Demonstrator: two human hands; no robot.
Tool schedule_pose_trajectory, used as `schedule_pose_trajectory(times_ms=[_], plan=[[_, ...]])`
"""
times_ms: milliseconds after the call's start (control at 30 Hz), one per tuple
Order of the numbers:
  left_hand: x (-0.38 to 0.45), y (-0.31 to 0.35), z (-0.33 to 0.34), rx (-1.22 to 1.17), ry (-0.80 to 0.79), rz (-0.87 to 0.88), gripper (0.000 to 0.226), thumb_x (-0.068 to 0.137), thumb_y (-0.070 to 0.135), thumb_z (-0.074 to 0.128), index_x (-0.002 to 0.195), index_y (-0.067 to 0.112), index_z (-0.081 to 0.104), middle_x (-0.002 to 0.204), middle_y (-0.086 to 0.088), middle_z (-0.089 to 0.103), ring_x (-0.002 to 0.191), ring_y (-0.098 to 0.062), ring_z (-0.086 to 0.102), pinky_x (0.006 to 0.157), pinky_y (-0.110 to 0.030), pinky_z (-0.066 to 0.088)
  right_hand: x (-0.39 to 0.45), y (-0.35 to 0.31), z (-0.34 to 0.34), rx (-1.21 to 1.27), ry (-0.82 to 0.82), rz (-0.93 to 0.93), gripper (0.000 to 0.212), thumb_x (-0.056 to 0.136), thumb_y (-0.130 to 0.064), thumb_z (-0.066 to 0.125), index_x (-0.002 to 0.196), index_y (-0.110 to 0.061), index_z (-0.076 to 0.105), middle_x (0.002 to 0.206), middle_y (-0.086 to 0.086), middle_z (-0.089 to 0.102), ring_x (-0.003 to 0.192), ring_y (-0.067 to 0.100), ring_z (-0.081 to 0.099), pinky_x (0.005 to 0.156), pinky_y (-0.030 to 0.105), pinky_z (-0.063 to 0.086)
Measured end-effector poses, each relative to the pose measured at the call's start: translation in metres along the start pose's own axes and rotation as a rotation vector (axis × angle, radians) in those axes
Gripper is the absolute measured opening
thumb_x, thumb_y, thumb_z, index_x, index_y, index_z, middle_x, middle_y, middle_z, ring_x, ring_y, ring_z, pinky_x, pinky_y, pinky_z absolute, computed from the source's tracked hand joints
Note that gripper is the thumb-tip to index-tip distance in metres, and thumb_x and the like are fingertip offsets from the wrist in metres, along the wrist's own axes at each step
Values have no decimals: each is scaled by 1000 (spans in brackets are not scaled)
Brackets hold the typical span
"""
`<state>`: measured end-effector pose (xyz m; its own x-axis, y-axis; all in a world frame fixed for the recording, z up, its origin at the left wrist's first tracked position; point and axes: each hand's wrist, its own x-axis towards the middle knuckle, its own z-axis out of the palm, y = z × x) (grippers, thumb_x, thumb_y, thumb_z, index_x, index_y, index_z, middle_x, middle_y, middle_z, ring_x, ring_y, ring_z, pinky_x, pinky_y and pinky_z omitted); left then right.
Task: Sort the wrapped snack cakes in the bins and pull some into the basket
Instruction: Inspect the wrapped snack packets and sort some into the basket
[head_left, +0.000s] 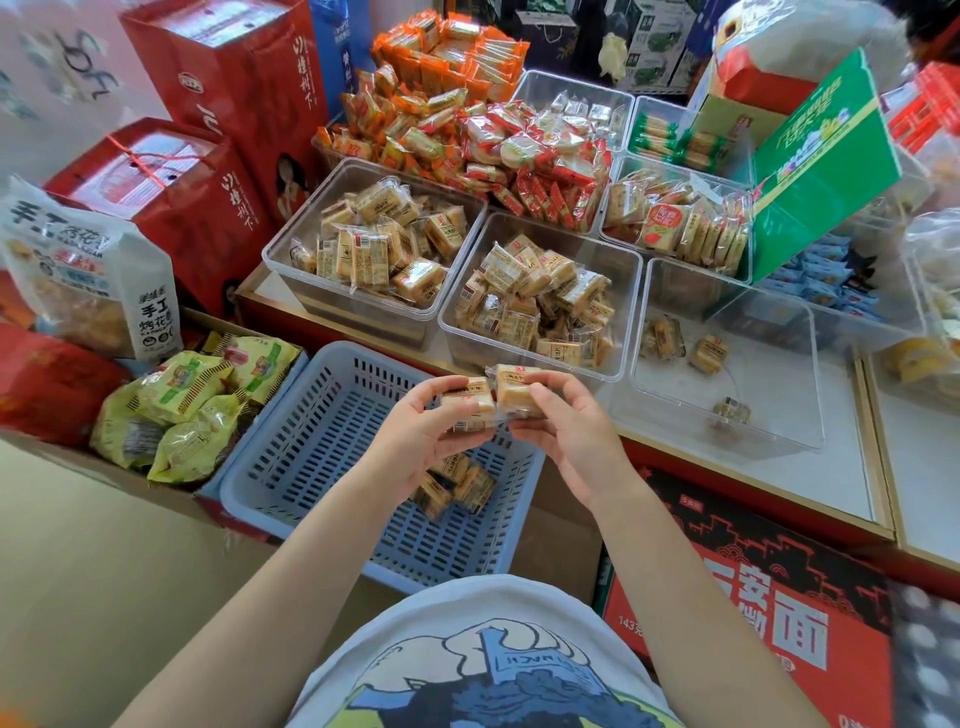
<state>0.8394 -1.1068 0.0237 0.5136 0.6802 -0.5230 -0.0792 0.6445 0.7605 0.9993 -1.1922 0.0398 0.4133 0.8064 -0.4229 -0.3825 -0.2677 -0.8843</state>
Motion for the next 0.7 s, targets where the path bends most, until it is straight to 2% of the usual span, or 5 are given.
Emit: schedule_pose_trajectory(times_ms=[167,233,433,567,700], plan=[[-3,0,-3,12,-65,19,54,87,-7,70,136,12,57,119,-23,70,103,-34,74,77,-30,63,1,2,0,74,-28,-14,22,97,-1,63,116,-13,63,117,16,72,99,25,73,77,30,61],[-3,1,-6,-2,-96,13,58,89,-15,63,138,14,55,123,-24,68,105,-34,74,78,-30,62,0,1,0,97,-37,-14,29,96,4,62,119,-13,63,115,15,73,96,24,74,76,27,61],[-3,-1,-7,-22,-141,54,62,91,-24,51,136,19,56,120,-18,70,105,-29,74,81,-31,62,0,4,-1,99,-52,-12,41,96,15,53,122,-15,64,121,17,71,109,29,72,78,26,60],[-4,-3,-7,1,-119,104,62,88,-23,58,130,23,60,112,-16,75,103,-28,74,79,-29,62,3,4,-3,113,-46,-16,42,95,15,55,123,-15,65,122,18,71,110,28,72,83,30,61],[-4,-5,-6,34,-103,136,63,85,-16,67,135,22,60,112,-20,75,104,-32,74,83,-32,63,4,4,-6,112,-42,-42,42,94,11,59,129,-12,63,121,18,72,112,28,71,94,38,60]])
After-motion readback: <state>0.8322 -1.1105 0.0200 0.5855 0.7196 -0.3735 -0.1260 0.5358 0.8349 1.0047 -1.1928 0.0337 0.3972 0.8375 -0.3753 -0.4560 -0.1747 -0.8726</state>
